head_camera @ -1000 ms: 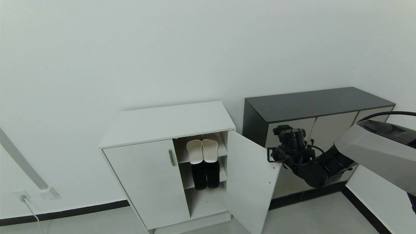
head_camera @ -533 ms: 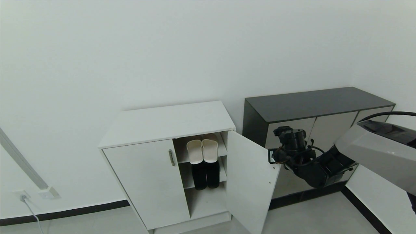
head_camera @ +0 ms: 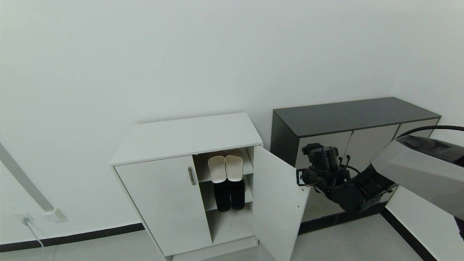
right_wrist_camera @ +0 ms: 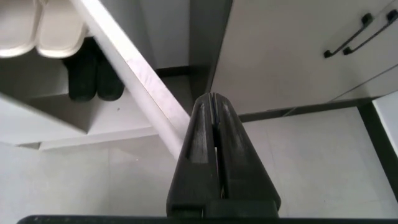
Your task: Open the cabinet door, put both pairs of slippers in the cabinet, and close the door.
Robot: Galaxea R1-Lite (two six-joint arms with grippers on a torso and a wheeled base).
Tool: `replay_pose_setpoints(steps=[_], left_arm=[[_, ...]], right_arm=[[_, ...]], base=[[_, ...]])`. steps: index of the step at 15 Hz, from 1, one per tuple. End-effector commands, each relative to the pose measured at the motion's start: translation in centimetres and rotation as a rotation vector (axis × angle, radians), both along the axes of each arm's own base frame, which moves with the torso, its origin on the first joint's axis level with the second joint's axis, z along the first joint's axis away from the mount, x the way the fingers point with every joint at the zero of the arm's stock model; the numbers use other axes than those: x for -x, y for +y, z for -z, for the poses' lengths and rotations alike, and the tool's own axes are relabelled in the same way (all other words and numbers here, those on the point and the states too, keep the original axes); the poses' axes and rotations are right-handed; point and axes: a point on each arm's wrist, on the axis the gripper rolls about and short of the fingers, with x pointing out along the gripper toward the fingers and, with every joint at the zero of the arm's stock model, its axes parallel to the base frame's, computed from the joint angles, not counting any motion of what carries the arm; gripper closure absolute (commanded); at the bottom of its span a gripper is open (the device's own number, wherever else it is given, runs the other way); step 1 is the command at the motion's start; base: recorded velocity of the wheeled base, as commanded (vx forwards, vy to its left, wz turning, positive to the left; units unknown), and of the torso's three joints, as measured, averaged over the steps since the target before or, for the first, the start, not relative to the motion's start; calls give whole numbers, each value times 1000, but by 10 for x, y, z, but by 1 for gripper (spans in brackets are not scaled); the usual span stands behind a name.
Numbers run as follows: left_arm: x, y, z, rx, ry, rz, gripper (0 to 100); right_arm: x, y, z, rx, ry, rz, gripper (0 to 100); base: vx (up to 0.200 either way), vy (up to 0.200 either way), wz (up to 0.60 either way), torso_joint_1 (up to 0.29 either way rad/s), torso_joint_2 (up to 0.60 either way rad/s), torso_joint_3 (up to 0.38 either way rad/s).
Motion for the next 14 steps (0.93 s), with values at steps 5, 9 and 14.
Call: replay_pose_setpoints(steps=[5,9,14], left_arm=[[0,0,0,1,1,-1,100],[0,0,0,1,1,-1,100],[0,0,0,1,1,-1,100]], right_arm=[[37,36,-9,-1,7,-116,100],[75,66,-24,-41,3,-217,100],[103,70,-41,-96,-4,-327,100]], base=[[0,0,0,0,0,0],[0,0,0,0,0,0],[0,0,0,0,0,0]])
